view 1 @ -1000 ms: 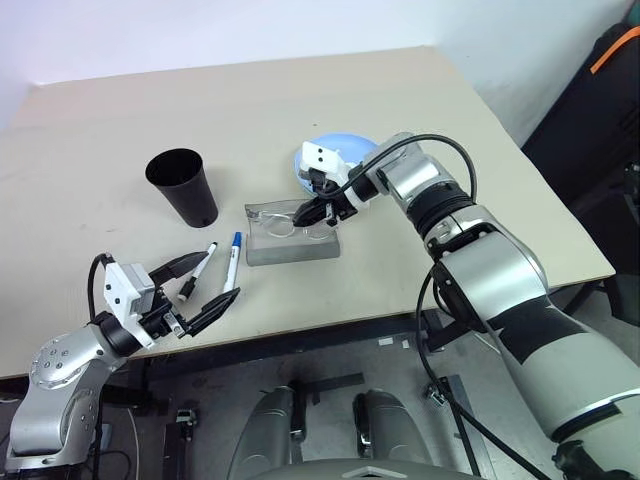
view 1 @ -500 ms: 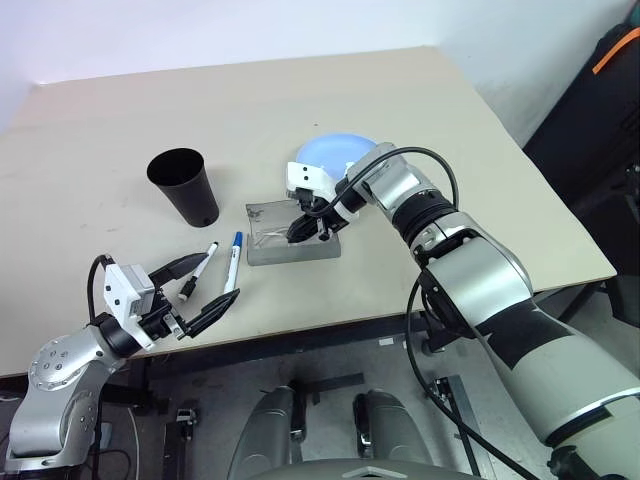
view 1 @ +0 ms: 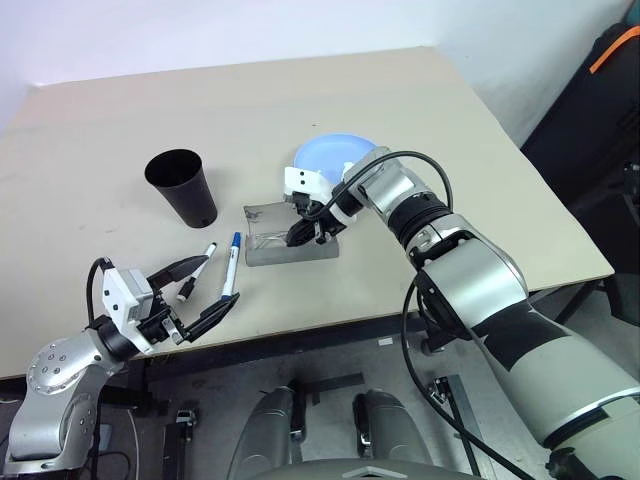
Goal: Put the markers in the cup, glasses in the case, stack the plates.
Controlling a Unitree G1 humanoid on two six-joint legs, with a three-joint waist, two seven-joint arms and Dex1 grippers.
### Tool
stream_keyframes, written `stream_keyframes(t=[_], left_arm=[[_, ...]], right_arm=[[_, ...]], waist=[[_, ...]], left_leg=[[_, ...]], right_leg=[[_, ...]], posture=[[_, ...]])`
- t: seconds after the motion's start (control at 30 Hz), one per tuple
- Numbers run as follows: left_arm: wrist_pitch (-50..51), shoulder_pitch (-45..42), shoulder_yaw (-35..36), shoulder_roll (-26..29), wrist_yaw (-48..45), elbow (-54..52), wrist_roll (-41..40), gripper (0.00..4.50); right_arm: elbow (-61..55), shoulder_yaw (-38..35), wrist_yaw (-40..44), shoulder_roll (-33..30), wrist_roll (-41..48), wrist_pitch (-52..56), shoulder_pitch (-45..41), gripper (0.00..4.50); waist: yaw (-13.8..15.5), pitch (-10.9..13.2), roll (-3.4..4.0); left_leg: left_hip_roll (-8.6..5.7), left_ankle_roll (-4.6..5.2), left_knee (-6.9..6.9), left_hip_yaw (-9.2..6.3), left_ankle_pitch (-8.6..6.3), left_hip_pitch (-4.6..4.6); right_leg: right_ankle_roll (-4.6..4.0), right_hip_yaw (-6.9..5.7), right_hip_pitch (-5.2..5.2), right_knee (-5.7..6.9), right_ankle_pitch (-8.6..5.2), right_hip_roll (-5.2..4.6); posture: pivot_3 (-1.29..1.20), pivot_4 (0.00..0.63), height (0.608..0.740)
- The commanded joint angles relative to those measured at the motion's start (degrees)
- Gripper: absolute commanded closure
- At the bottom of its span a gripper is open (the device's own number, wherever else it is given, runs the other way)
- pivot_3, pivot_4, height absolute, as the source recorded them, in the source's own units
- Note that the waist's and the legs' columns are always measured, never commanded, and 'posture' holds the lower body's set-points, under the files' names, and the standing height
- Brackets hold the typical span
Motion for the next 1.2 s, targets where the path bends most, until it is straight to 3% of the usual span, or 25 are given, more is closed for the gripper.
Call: stream_keyframes(t=[0.03, 0.27, 0.4, 0.57, 0.83, 0.97, 1.03, 1.2], left_arm=[[-1.4, 0.6, 1.2, 0.4, -0.3, -0.6, 0.7, 0.0], [-1.1, 0.2, 1.0, 0.3, -0.2, -0.5, 0.8, 0.0], [-0.9, -0.2, 0.9, 0.3, 0.0, -0.5, 0.9, 0.0], [-0.5, -0.3, 0.9, 0.4, 0.3, -1.1, 0.8, 0.0], [0.0, -0.4, 1.0, 0.5, 0.6, -1.6, 0.5, 0.0], [0.1, -0.7, 1.0, 0.5, 0.7, -1.6, 0.4, 0.0], [0.2, -0.8, 1.1, 0.4, 0.8, -1.5, 0.3, 0.0], [0.2, -1.2, 1.1, 0.4, 0.8, -1.0, 0.3, 0.0]], right_arm=[[0.4, -0.4, -0.1, 0.5, -0.6, -0.1, -0.8, 4.47], [0.3, -1.1, 0.3, 0.5, -0.6, -0.2, -1.0, 4.47], [0.4, -1.3, -0.2, 0.6, -0.8, -0.5, -1.0, 3.44], [0.3, -1.8, -0.1, 0.5, -0.9, -0.8, -1.3, 1.78], [-0.3, -4.2, 0.0, -0.3, 0.7, -0.6, -3.3, 1.78], [-1.2, -8.1, 1.3, -1.5, 3.8, 0.1, -5.4, 1.78], [-1.6, -12.0, -2.0, -2.2, 6.8, 0.4, -6.7, 1.78], [-0.8, -16.8, -9.8, -3.6, 9.5, 2.5, -7.9, 3.02]], waist=[[0.0, 0.0, 0.0], [0.0, 0.0, 0.0], [0.0, 0.0, 0.0], [0.0, 0.0, 0.0], [0.0, 0.0, 0.01], [0.0, 0.0, 0.01], [0.0, 0.0, 0.01], [0.1, 0.0, 0.0]], left_leg=[[0.0, 0.0, 0.0, 0.0, 0.0, 0.01], [0.0, 0.0, 0.0, 0.0, 0.0, 0.02], [0.0, 0.0, 0.0, 0.0, 0.0, 0.02], [0.0, -0.02, 0.0, 0.0, 0.01, 0.01], [0.0, -0.02, 0.0, 0.0, 0.01, 0.01], [0.0, -0.02, 0.0, 0.0, 0.01, 0.01], [0.0, -0.02, 0.0, 0.0, 0.01, 0.0], [0.0, -0.01, -0.01, 0.0, 0.01, 0.0]], right_leg=[[0.0, 0.01, 0.0, 0.0, 0.0, 0.0], [-0.02, 0.02, 0.0, 0.02, 0.0, 0.01], [-0.02, 0.02, 0.0, 0.02, 0.01, 0.01], [-0.02, 0.04, -0.02, 0.02, 0.01, 0.02], [-0.02, 0.04, -0.02, 0.02, 0.01, 0.02], [-0.02, 0.04, -0.02, 0.02, 0.01, 0.02], [-0.02, 0.04, -0.02, 0.01, 0.01, 0.01], [-0.04, 0.06, -0.01, 0.0, 0.0, 0.0]], posture=[[0.0, 0.15, 0.712], [0.0, 0.15, 0.712], [0.0, 0.15, 0.712], [0.0, 0.15, 0.712], [0.0, 0.15, 0.712], [0.0, 0.15, 0.712], [0.0, 0.15, 0.712], [0.0, 0.15, 0.712]])
